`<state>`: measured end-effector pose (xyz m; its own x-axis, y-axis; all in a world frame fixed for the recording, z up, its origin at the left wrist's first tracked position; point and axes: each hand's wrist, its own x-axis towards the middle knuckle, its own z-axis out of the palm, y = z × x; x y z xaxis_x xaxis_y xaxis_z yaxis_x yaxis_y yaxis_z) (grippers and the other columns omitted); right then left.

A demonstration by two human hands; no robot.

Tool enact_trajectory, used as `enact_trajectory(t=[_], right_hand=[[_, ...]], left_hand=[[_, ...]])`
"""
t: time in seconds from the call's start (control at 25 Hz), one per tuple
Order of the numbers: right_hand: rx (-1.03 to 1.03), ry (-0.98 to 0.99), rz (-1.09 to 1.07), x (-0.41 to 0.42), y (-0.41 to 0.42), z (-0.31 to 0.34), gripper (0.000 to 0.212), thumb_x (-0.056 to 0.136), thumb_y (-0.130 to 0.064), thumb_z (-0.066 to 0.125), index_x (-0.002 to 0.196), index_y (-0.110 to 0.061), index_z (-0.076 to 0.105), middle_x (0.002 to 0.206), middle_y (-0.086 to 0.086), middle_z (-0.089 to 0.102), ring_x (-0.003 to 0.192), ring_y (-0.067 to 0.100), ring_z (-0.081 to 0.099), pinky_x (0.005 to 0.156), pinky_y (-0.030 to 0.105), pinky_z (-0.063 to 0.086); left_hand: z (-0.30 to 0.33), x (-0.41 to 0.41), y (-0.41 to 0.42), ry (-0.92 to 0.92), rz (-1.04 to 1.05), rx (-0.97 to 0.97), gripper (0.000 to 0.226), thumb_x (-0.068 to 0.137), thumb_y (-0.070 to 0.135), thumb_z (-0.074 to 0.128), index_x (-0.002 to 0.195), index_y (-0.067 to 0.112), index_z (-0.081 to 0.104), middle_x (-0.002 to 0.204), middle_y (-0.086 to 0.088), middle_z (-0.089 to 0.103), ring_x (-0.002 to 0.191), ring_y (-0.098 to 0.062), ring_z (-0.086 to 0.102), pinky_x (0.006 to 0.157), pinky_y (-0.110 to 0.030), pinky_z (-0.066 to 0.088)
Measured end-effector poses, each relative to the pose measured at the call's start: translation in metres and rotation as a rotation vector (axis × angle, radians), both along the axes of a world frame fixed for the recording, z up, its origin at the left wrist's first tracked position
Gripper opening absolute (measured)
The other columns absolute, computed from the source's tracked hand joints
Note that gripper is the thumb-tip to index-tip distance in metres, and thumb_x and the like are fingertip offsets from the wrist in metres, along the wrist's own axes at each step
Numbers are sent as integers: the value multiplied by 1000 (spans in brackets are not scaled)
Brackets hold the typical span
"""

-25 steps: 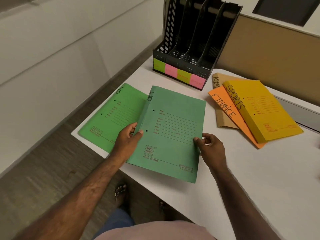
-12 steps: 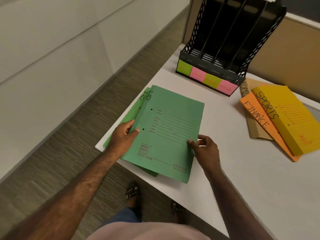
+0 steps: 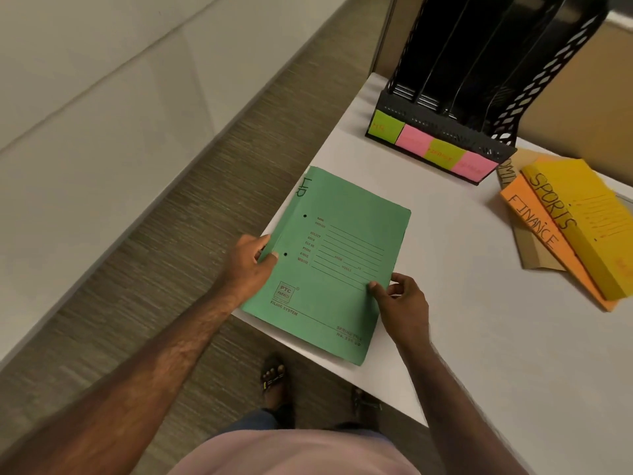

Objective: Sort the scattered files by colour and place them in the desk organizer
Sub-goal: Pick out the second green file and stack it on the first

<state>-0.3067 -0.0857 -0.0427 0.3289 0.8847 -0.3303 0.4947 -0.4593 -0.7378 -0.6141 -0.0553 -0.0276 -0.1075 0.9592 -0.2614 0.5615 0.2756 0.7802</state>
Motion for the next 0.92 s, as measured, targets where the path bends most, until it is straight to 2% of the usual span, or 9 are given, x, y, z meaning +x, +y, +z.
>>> enact_trajectory(t=[0.08,0.2,0.36,0.48,0.64,0.8,0.92], right_hand=[[-9,-37,-6,-4,-2,-1,48,96,-47,74,134,-20,63,97,-6,67,88,9,66,70,29,48],[-22,-101,18,-9,-4,1,46,97,-50,72,131,-20,68,94,-9,67,84,7,64,68,28,46],[2,-146,35,-11,-6,3,45,98,-49,71,129,-18,72,91,-11,67,81,2,63,63,22,43],[11,-164,4,-10,-9,6,54,96,-53,71,136,-17,67,107,-4,68,92,13,66,78,30,52],[107,-192,8,-5,-20,13,56,93,-55,74,137,-23,65,116,-5,64,106,18,64,91,43,57],[186,-292,5,8,-38,23,61,92,-59,73,143,-29,59,124,-7,64,117,17,57,99,40,51],[242,-369,-25,24,-50,34,64,91,-62,72,145,-31,57,129,-7,64,122,16,55,102,39,50]], left_hand=[[-3,-2,1,12,-11,2,34,104,20,62,137,12,67,116,-5,51,92,-12,63,75,-30,62],[-7,-5,3,46,2,-11,39,104,21,62,141,9,63,121,-8,51,99,-19,65,83,-42,65],[-11,-7,6,62,-13,-12,41,105,24,61,141,6,61,122,-8,50,102,-22,65,83,-46,65],[-11,-5,6,116,4,34,46,103,31,64,142,7,60,122,-5,49,102,-24,64,82,-49,65],[-2,11,7,193,-26,237,44,103,39,63,136,10,61,121,-4,49,106,-29,61,81,-50,63],[10,48,15,130,-110,322,53,104,43,60,142,7,59,135,-11,53,124,-28,56,99,-51,56],[19,84,24,100,-199,345,54,104,45,59,142,7,59,136,-11,55,127,-27,54,103,-54,53]])
